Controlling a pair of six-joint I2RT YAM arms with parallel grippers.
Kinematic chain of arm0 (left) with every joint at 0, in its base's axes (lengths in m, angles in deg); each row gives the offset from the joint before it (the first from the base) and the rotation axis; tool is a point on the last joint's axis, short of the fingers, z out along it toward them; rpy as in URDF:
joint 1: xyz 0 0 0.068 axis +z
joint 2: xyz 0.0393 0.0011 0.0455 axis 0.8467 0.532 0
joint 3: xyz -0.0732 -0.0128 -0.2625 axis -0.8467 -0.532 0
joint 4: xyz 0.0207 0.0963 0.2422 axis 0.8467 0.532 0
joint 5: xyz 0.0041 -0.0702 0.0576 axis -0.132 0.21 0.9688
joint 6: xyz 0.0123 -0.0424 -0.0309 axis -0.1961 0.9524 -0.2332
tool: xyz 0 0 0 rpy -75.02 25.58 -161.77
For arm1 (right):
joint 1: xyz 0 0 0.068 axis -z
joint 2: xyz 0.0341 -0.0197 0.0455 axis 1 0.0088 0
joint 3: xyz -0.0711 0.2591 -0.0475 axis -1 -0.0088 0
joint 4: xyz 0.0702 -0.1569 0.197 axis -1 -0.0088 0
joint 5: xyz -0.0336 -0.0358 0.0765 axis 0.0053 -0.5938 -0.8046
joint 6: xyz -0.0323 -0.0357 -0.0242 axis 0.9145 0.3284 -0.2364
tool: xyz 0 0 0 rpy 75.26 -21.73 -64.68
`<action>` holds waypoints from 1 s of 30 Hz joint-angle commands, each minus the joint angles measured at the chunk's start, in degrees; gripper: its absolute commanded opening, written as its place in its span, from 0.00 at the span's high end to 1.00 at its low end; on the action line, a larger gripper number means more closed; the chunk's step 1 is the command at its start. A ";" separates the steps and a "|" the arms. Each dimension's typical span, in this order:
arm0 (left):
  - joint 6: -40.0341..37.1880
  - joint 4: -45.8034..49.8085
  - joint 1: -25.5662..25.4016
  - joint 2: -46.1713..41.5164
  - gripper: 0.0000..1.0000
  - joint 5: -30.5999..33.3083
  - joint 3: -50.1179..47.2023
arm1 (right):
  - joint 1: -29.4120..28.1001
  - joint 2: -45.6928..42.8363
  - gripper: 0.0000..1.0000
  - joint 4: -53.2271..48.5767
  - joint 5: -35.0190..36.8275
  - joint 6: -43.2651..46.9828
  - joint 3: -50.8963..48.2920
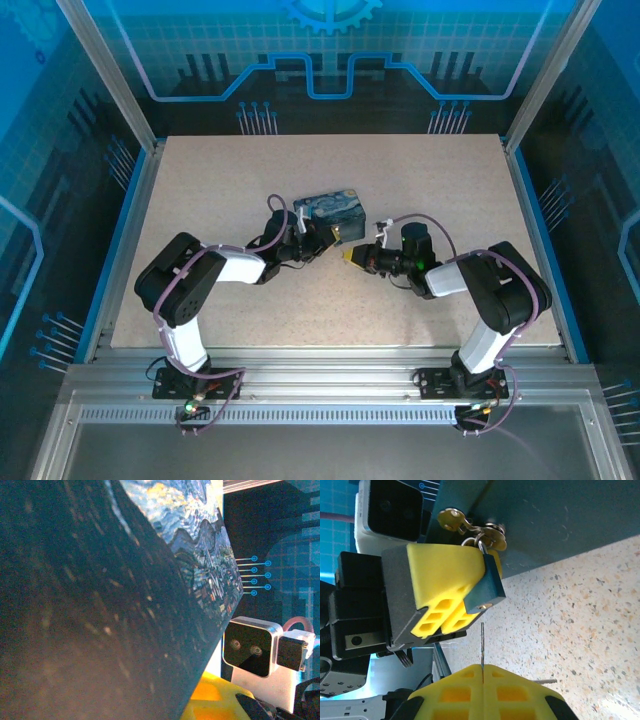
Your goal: Unlock the padlock with the key
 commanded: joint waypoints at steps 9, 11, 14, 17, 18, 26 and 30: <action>1.55 -5.92 0.49 0.78 1.00 -1.80 -1.08 | 0.37 0.22 1.00 2.20 0.40 -0.38 1.19; 1.86 -6.39 0.44 1.00 1.00 -1.97 -1.23 | 0.34 0.44 1.00 2.22 0.70 -0.46 1.48; 2.22 -6.98 0.44 1.35 1.00 -2.24 -1.29 | 0.40 0.89 1.00 2.63 0.97 -0.71 1.88; 2.31 -7.41 0.50 1.51 1.00 -2.33 -1.46 | 0.42 1.06 1.00 2.82 1.10 -1.00 2.29; 2.38 -7.54 0.49 1.53 1.00 -2.24 -1.54 | 0.48 1.26 1.00 2.72 1.14 -1.08 2.48; 3.09 -8.68 0.71 1.96 1.00 -2.42 -1.53 | 0.65 2.11 1.00 3.18 0.53 -1.44 2.87; 3.10 -8.84 1.02 2.10 1.00 -2.50 -1.56 | 0.60 0.96 1.00 3.08 0.44 -1.09 1.34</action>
